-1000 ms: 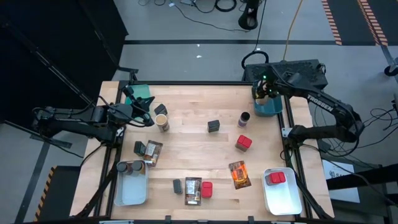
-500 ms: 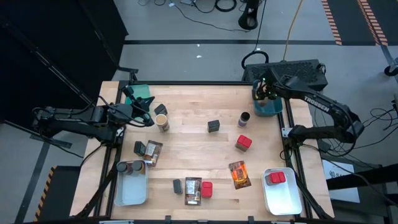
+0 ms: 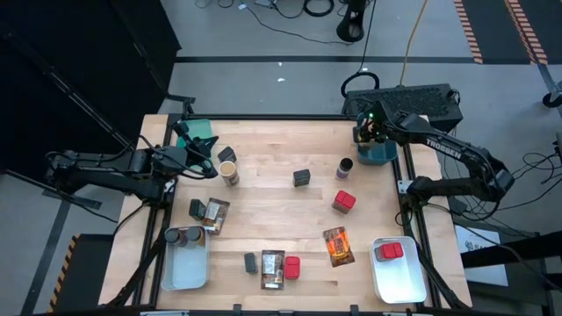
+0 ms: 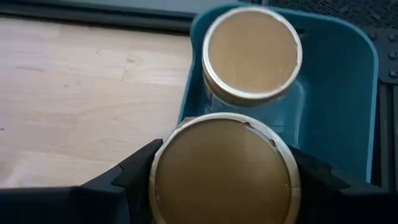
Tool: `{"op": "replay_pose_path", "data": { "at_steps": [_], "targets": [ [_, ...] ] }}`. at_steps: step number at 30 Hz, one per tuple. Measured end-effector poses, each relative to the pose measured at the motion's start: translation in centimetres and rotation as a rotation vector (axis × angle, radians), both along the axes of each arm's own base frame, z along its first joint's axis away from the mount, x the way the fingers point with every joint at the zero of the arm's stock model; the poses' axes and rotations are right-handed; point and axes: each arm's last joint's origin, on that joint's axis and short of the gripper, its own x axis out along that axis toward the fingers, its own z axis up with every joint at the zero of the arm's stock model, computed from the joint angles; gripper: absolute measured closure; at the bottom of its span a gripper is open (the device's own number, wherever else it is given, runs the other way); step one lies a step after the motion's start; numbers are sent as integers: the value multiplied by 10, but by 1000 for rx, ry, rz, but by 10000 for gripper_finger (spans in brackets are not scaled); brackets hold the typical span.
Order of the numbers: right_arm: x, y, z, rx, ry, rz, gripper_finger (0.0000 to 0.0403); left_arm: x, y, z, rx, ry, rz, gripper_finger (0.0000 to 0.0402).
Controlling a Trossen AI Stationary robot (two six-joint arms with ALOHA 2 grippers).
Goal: Sort spices by type
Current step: Put the top brown seasoning bottle into the dark green bin
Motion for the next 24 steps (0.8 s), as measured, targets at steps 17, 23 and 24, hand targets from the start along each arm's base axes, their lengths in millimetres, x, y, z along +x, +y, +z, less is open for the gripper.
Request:
{"op": "replay_pose_path", "data": {
  "at_steps": [17,23,24],
  "targets": [
    [-1,1,-7,-10,30,38,151,0,0,0,0,0,0,398],
    [0,0,-6,-19,22,38,117,0,0,0,0,0,0,398],
    [0,0,-6,-16,24,38,119,0,0,0,0,0,0,398]
  ]
}}
